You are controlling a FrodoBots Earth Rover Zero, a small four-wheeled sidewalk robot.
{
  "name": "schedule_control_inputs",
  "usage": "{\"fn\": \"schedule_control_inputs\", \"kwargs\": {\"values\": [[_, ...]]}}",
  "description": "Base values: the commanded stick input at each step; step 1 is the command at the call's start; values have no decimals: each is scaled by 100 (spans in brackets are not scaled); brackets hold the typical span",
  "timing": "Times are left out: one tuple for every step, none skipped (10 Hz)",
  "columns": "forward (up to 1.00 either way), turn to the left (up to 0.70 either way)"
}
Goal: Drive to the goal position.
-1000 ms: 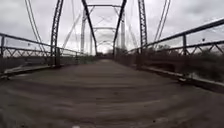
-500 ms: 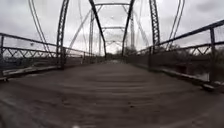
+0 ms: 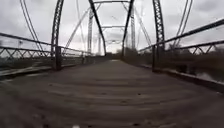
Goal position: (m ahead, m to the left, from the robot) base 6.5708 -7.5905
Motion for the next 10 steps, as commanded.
{"fn": "schedule_control_inputs", "kwargs": {"values": [[100, 0], [100, 0], [100, 0], [100, 0], [100, 0], [100, 0], [100, 0], [100, 0], [100, 0], [100, 0]]}}
